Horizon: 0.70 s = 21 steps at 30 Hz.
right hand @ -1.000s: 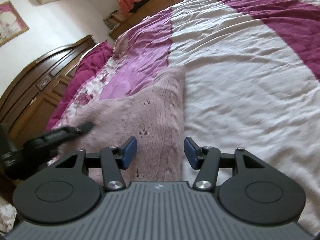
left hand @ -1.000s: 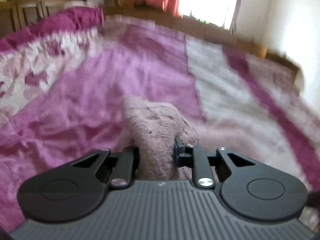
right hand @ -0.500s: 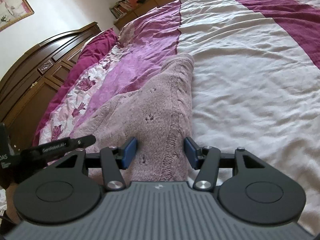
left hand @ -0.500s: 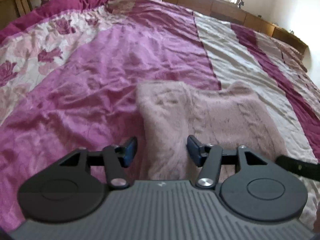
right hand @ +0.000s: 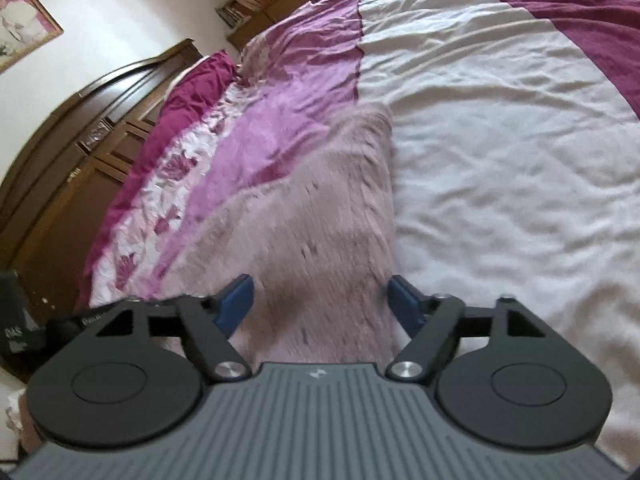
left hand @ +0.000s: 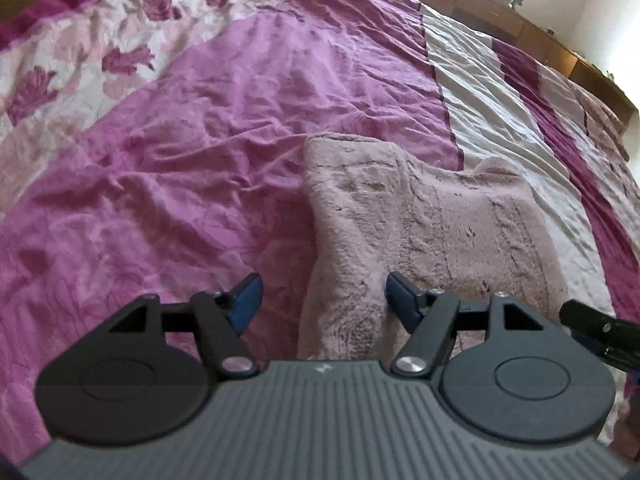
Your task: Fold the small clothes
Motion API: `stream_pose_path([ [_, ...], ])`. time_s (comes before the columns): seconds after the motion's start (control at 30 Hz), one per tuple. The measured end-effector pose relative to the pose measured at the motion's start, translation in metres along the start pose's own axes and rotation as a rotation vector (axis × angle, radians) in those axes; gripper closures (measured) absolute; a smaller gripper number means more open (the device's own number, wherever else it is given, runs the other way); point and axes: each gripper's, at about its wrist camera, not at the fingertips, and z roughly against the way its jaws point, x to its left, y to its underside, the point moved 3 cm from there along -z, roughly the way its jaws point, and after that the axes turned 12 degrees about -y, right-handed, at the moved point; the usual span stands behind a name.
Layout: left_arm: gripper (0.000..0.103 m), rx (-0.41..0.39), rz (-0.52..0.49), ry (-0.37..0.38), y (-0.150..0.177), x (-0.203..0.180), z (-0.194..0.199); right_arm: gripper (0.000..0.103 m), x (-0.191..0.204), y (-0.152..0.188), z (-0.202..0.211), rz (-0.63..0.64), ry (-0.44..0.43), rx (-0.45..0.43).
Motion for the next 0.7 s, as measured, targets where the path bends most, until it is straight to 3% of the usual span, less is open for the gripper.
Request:
stream_pose_path([
  [0.3, 0.033, 0.060, 0.019, 0.042, -0.001, -0.005, -0.015, 0.018, -0.020, -0.019, -0.028, -0.051, -0.007, 0.057],
  [0.47, 0.033, 0.068, 0.007, 0.055, 0.000, -0.009, -0.022, 0.018, -0.035, -0.018, -0.047, -0.131, -0.057, 0.087],
  [0.7, 0.033, 0.092, 0.047, 0.111, 0.000, -0.006, -0.031, 0.016, -0.036, -0.023, -0.060, -0.133, -0.083, 0.105],
])
